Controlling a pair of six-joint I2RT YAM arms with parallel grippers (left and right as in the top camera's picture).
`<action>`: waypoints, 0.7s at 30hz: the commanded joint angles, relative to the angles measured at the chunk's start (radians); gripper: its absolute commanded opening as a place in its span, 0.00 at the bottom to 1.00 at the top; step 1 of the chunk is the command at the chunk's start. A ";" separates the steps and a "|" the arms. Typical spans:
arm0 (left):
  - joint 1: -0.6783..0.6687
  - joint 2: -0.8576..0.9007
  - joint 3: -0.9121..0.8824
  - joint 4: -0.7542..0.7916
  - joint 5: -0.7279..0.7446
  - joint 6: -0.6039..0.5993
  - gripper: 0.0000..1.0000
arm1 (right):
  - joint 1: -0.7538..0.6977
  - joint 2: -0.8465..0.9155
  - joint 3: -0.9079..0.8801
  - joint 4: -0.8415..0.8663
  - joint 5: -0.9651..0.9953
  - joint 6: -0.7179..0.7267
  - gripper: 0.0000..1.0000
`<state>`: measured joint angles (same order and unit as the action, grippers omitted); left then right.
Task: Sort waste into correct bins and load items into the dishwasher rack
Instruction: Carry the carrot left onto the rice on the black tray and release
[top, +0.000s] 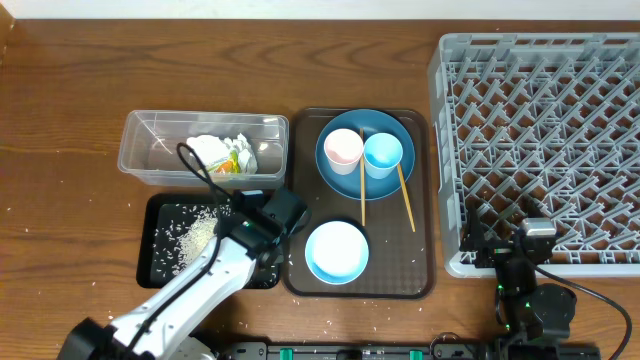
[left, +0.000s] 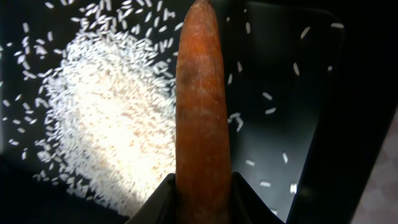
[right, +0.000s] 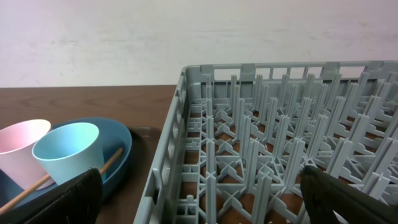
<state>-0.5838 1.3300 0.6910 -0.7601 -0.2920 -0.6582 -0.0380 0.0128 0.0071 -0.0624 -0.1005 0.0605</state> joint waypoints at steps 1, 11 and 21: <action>0.005 0.032 -0.003 0.013 -0.041 -0.013 0.09 | -0.004 -0.003 -0.002 -0.002 -0.001 0.002 0.99; 0.005 0.038 0.002 0.009 -0.049 -0.009 0.29 | -0.004 -0.003 -0.002 -0.002 -0.001 0.002 0.99; 0.005 -0.095 0.041 -0.043 -0.050 0.031 0.54 | -0.004 -0.003 -0.002 -0.002 -0.001 0.002 0.99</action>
<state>-0.5835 1.2793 0.7033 -0.8001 -0.3218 -0.6437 -0.0380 0.0128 0.0071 -0.0624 -0.1005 0.0605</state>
